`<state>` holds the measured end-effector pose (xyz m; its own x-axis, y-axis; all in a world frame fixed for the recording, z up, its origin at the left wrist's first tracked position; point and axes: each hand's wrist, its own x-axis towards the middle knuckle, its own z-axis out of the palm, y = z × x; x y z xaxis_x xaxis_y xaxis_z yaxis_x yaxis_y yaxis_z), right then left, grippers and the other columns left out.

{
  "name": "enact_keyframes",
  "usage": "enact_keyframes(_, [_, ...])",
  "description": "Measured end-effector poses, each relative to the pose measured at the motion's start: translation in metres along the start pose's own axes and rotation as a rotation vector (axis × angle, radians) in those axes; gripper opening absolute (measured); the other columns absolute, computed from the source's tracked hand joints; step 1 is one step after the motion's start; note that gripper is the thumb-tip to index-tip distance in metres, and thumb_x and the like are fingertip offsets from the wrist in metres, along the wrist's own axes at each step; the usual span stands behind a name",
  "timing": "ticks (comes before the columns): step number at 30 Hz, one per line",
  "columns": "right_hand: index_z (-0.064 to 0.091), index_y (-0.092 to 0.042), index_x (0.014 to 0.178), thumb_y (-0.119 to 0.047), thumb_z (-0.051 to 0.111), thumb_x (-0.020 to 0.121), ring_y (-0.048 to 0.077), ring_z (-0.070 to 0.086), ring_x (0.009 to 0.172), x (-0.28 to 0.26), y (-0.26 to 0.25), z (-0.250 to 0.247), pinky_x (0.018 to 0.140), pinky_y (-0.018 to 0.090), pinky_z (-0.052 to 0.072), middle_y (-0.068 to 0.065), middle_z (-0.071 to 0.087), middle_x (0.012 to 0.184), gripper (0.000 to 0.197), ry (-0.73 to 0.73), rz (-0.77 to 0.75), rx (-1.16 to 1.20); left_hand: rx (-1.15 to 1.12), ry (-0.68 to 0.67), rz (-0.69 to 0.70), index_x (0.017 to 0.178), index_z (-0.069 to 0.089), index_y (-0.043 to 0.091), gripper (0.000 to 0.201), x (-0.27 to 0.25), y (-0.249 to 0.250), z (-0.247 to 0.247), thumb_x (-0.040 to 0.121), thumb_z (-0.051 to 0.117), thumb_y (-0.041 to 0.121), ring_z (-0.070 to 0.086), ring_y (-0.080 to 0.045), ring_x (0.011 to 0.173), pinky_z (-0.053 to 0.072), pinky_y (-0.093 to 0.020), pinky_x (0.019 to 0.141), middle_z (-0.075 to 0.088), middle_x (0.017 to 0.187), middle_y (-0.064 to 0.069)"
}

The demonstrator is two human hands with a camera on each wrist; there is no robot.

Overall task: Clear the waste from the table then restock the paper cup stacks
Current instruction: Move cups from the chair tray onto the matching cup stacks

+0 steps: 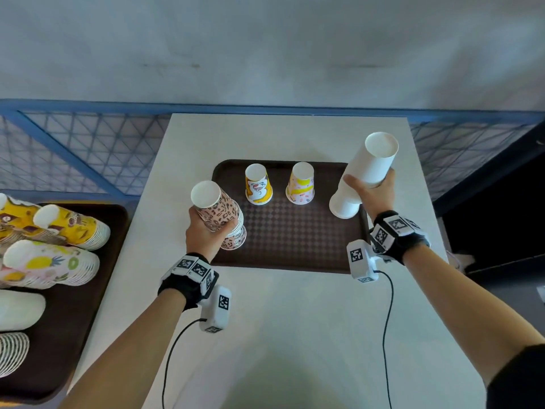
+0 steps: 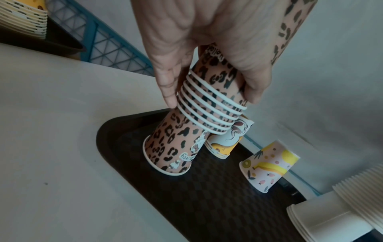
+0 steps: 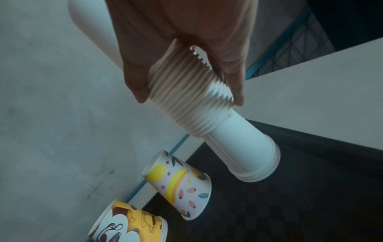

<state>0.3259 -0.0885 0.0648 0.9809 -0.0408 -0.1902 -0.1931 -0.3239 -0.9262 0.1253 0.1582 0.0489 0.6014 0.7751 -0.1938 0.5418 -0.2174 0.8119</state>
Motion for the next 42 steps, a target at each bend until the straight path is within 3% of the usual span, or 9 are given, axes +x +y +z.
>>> enact_keyframes(8, [0.034,-0.014,0.133,-0.026,0.08,0.067,0.027,0.055,0.11,0.016,0.025,0.018,0.09,0.038,0.046,0.008,0.057,0.125,0.081,0.013,0.093,-0.034,-0.001,0.012,-0.102,0.125,0.032,0.009,0.076,0.006,-0.015,0.018,0.068,0.079,0.027,0.052,-0.034,0.118,0.041,-0.038,0.099,0.055,0.127,-0.013])
enact_keyframes(16, [0.01,-0.019,0.144,-0.032,0.083,0.06,0.029,0.04,0.13,0.014,0.036,0.023,0.109,0.045,0.034,0.013,0.037,0.143,0.112,0.013,0.101,-0.032,-0.089,-0.122,-0.195,0.135,0.023,0.017,0.097,0.005,-0.036,0.019,0.06,0.082,0.028,0.05,-0.029,0.123,0.04,-0.043,0.107,0.049,0.136,-0.008])
enact_keyframes(23, [0.023,-0.007,0.142,-0.054,0.058,0.062,0.035,0.027,0.138,-0.032,-0.008,0.032,0.113,0.045,0.023,0.02,0.026,0.148,0.099,0.248,-0.32,-0.134,-0.079,-0.217,-0.185,0.142,0.017,0.017,0.093,-0.004,-0.04,-0.011,0.071,0.076,0.015,0.042,-0.029,0.131,0.036,-0.038,0.108,0.037,0.145,-0.016])
enact_keyframes(27, [0.037,-0.004,0.133,-0.041,0.057,0.073,0.03,0.033,0.133,-0.077,-0.043,0.063,0.111,0.029,0.026,0.021,0.037,0.139,0.073,0.071,-0.556,-0.106,-0.076,-0.187,-0.114,0.132,0.038,0.011,0.064,-0.018,-0.048,-0.049,0.077,0.07,0.013,0.054,-0.026,0.116,0.042,-0.027,0.094,0.049,0.132,-0.014])
enact_keyframes(31, [0.06,-0.007,0.11,-0.034,0.055,0.078,0.013,0.049,0.114,-0.13,-0.078,0.118,0.089,-0.005,0.026,0.016,0.054,0.121,0.043,-0.168,-0.679,-0.107,-0.066,-0.059,-0.073,0.11,0.055,0.009,0.032,-0.031,-0.068,-0.101,0.08,0.064,0.013,0.058,-0.016,0.084,0.044,-0.013,0.07,0.061,0.102,-0.006])
enact_keyframes(33, [0.065,-0.006,0.1,-0.028,0.059,0.079,0.0,0.046,0.101,-0.158,-0.093,0.153,0.084,-0.007,0.027,0.013,0.059,0.114,0.031,-0.24,-0.739,-0.11,-0.083,0.039,-0.1,0.1,0.058,0.01,0.021,-0.034,-0.085,-0.129,0.08,0.063,0.011,0.059,-0.016,0.077,0.049,-0.019,0.073,0.062,0.088,-0.002])
enact_keyframes(36, [0.067,-0.005,0.094,-0.021,0.062,0.08,0.001,0.05,0.091,-0.199,-0.107,0.21,0.084,0.006,0.039,0.012,0.063,0.102,0.021,-0.356,-0.797,-0.062,-0.097,0.173,-0.173,0.093,0.056,0.015,0.016,-0.034,-0.115,-0.171,0.079,0.062,0.011,0.058,-0.019,0.075,0.048,-0.02,0.075,0.059,0.077,0.002])
enact_keyframes(39, [0.065,-0.005,0.097,-0.016,0.066,0.081,0.011,0.057,0.085,-0.236,-0.113,0.265,0.077,0.017,0.048,0.008,0.064,0.098,0.019,-0.547,-0.728,-0.036,-0.154,0.3,-0.241,0.103,0.055,0.01,0.027,-0.032,-0.144,-0.208,0.078,0.065,0.012,0.059,-0.021,0.074,0.05,-0.036,0.085,0.06,0.08,-0.001])
enact_keyframes(42, [0.06,-0.005,0.106,-0.014,0.07,0.079,0.015,0.058,0.086,-0.262,-0.11,0.316,0.074,0.016,0.048,0.001,0.06,0.1,0.03,-0.771,-0.564,-0.106,-0.199,0.362,-0.271,0.119,0.045,0.011,0.048,-0.028,-0.164,-0.237,0.078,0.069,0.017,0.058,-0.015,0.07,0.05,-0.031,0.075,0.06,0.095,-0.006])
